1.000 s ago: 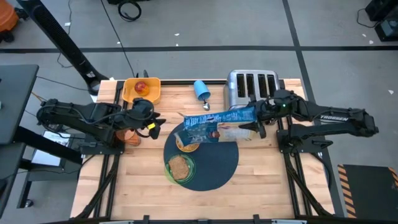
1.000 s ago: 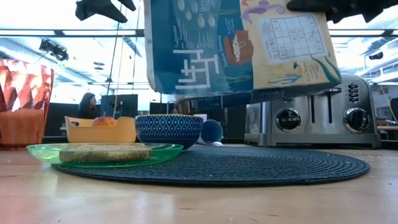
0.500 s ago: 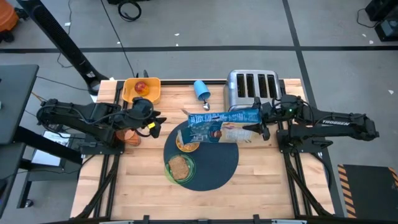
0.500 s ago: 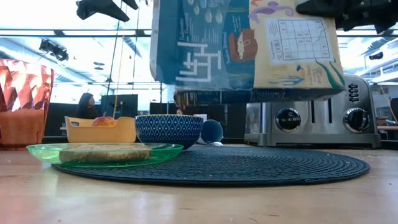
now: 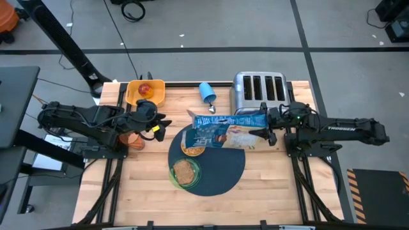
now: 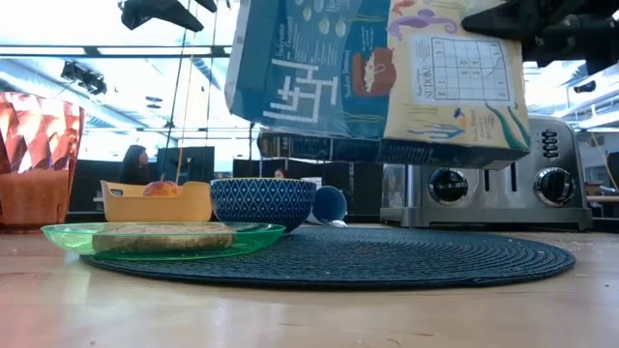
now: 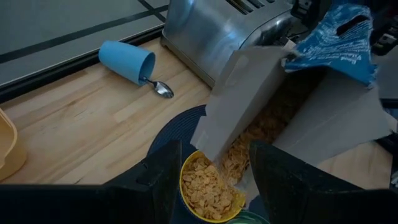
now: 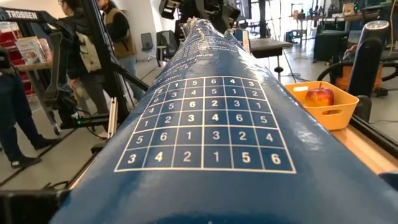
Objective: Arrange a breakfast setting
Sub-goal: Pour the cereal in the yellow bowl on the dark blue table mat
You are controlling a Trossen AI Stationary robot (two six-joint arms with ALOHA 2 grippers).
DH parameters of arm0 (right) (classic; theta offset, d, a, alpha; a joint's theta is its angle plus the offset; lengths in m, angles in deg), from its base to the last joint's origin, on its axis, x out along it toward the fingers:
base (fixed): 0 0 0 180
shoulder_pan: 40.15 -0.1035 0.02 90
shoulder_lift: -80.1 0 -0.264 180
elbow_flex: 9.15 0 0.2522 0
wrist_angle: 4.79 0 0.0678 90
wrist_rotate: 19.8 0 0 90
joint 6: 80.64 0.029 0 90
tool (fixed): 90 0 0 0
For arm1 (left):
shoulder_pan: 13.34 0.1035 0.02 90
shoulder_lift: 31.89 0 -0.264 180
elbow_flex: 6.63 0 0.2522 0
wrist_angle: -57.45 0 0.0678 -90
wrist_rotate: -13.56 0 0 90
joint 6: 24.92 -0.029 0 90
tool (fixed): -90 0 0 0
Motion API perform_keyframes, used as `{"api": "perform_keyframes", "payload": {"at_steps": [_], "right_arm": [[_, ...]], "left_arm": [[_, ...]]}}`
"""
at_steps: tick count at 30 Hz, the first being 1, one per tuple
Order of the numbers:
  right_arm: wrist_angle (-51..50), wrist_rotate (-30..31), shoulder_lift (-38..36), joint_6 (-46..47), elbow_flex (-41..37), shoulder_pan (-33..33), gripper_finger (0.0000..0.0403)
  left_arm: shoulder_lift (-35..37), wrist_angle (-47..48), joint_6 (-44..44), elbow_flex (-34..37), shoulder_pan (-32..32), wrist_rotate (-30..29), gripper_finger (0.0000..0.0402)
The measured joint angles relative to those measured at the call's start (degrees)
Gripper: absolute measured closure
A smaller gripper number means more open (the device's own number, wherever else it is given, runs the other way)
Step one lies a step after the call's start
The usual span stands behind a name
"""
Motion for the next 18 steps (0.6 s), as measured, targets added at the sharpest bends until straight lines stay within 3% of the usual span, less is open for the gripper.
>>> {"api": "perform_keyframes", "payload": {"at_steps": [18], "right_arm": [[6.1,1.95,-9.22,2.03,-5.79,0.0,0.0131]], "left_arm": [[0.0,-3.4,-3.14,0.04,-0.22,-0.04,0.0205]]}}
